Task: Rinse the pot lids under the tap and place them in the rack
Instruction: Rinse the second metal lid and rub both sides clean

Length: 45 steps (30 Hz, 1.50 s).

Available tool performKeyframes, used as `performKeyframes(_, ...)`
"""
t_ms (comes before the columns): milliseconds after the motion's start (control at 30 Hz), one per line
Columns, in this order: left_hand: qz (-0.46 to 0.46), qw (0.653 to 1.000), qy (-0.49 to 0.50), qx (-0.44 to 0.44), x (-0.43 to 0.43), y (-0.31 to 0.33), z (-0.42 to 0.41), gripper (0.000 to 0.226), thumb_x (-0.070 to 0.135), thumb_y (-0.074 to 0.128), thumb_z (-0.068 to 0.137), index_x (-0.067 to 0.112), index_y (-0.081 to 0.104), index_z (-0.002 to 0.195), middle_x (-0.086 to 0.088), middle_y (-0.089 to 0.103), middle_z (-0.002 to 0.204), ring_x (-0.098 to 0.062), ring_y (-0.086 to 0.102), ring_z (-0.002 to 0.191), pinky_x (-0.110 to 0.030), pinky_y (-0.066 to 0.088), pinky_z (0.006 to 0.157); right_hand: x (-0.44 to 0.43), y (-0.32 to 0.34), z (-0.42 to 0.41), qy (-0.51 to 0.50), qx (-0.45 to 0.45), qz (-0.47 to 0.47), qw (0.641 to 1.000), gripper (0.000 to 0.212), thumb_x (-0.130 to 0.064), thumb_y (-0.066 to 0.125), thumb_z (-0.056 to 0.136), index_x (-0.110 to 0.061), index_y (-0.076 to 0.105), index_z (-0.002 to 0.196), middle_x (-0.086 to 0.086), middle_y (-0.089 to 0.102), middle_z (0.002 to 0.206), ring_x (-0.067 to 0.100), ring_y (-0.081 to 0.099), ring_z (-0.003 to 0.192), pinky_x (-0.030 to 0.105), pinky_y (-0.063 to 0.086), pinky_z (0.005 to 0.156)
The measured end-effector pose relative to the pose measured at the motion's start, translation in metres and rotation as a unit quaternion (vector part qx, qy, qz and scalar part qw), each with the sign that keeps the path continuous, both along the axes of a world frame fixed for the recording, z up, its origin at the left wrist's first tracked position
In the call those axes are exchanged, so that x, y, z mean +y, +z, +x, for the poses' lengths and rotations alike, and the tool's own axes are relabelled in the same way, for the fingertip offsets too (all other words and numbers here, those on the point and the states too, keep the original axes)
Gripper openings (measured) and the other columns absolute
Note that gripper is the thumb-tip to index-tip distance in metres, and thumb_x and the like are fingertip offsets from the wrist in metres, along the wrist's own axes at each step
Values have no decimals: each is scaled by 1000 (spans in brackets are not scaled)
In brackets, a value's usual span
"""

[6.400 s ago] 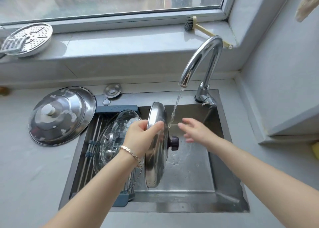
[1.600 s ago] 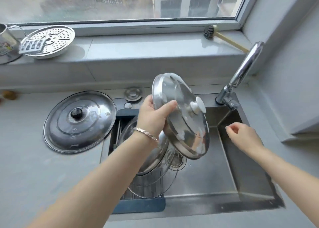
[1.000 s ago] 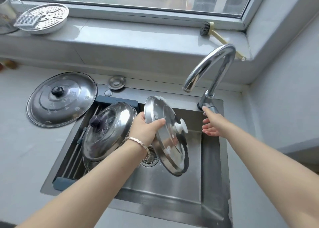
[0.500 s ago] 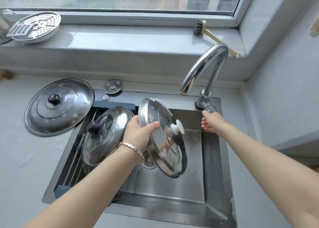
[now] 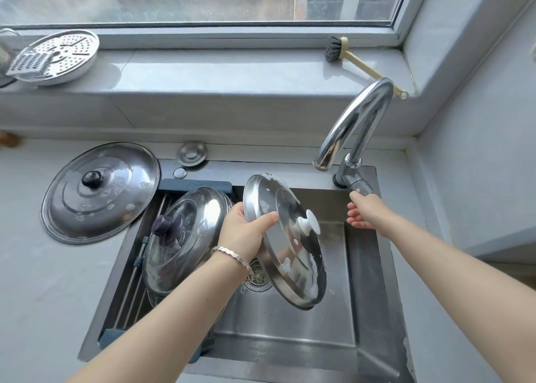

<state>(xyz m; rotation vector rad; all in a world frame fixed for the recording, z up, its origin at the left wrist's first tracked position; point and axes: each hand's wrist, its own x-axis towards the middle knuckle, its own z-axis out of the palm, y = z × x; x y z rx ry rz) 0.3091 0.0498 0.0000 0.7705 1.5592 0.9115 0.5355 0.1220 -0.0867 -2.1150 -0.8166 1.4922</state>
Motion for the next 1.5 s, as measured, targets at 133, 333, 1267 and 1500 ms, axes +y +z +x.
performKeyframes(133,11,1000,-11,27,4,-4,-2,13,25,63,85,14,56,85,-7,64,82,-21,62,71,-36,53,71,-11,14,-25,14,-197,18,980,50,-38,35,95,2,45,123,25,47,129,37,48,118,40,38,100)
performKeyframes(333,86,987,6,138,8,-8,8,42,34,32,98,16,38,60,2,39,58,-11,36,55,-13,32,45,-88,58,-128,305,-93,402,858,61,-42,20,90,-19,12,146,-11,8,153,4,3,144,18,-2,115)
performKeyframes(1267,229,956,-111,145,-15,-6,-35,77,58,33,79,-16,43,60,-13,37,52,-15,33,48,-28,29,48,-1,25,-88,29,-34,110,993,54,-48,32,92,-4,63,99,19,62,105,33,58,106,41,44,98)
performKeyframes(1500,203,962,-82,163,-12,-5,-31,49,43,33,86,10,32,50,-1,30,47,-6,29,41,-17,25,43,-11,-3,-28,-90,-110,9,990,49,-54,44,86,-11,43,64,6,47,62,21,43,46,26,35,45)
